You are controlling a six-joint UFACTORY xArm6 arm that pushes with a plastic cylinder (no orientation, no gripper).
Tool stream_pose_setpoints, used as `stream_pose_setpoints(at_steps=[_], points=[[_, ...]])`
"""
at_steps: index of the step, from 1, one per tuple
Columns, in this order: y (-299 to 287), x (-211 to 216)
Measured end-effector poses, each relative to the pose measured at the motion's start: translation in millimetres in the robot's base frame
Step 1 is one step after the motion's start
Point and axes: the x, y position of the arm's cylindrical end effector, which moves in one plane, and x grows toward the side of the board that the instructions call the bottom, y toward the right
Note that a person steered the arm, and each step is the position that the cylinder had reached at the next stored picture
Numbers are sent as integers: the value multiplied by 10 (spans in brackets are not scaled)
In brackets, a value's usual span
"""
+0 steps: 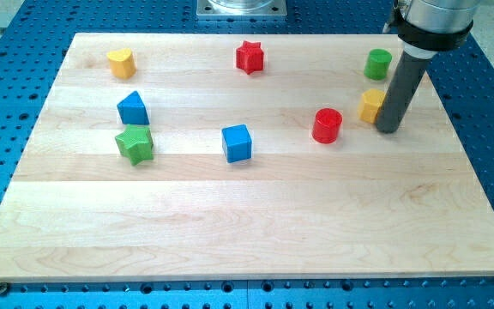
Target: Place the heart at the top right of the triangle
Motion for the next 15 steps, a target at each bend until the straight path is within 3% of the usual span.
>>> stream_pose_setpoints(at_steps=[1,2,4,5,6,8,9,11,13,14,15], points=[[51,-146],[493,375],[167,945],[-523,1368],[-2033,1497],[-5056,796],[-5103,612],[-5107,-777],[-4643,-1637],[-4129,-1452],[-4336,-1116]])
